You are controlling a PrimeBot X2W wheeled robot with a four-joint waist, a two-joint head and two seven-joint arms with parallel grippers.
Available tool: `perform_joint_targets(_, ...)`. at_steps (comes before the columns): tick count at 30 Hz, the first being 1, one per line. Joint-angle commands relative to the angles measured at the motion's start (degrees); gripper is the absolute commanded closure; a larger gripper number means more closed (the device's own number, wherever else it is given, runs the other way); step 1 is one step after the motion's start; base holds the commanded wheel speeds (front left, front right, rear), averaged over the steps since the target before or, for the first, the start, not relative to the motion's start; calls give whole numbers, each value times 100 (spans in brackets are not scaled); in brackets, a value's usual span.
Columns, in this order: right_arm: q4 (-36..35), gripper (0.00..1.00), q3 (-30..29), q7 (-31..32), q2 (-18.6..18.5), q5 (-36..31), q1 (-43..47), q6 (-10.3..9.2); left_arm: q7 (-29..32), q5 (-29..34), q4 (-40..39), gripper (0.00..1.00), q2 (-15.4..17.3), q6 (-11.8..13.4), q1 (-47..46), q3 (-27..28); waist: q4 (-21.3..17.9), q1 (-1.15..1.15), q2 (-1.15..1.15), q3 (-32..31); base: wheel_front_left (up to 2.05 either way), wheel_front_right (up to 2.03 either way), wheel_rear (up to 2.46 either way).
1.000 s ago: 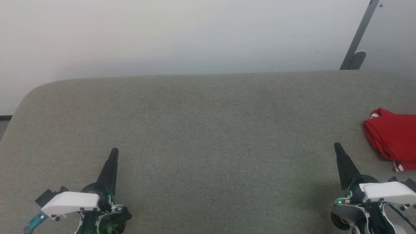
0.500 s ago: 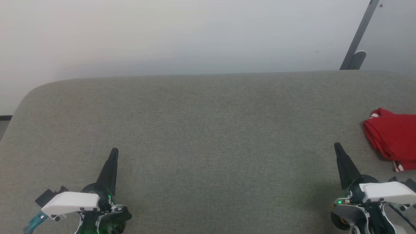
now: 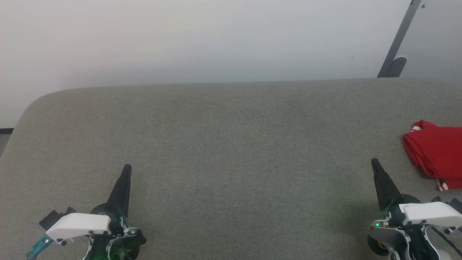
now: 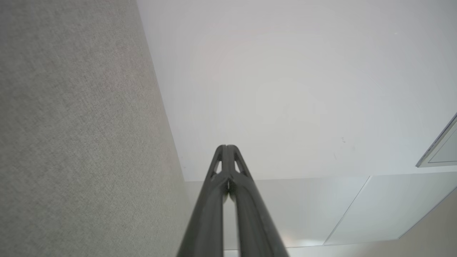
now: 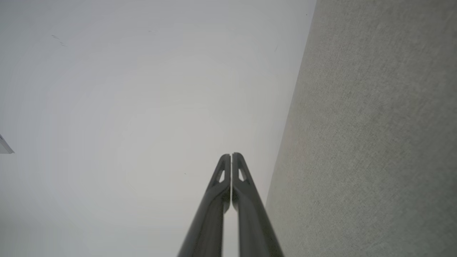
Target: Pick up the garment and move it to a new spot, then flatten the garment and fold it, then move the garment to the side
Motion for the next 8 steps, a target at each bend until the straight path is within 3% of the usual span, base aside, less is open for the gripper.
perform_joint_targets(1,3,100,-4,17,24,6,-34,0,28,20,0,100,-7,-26,-63,29,0,0,0,0,0,0,0)
perform_joint_targets(8,3,100,-5,18,24,6,-34,0,31,23,0,100,-10,-26,-63,32,0,0,0,0,0,0,0)
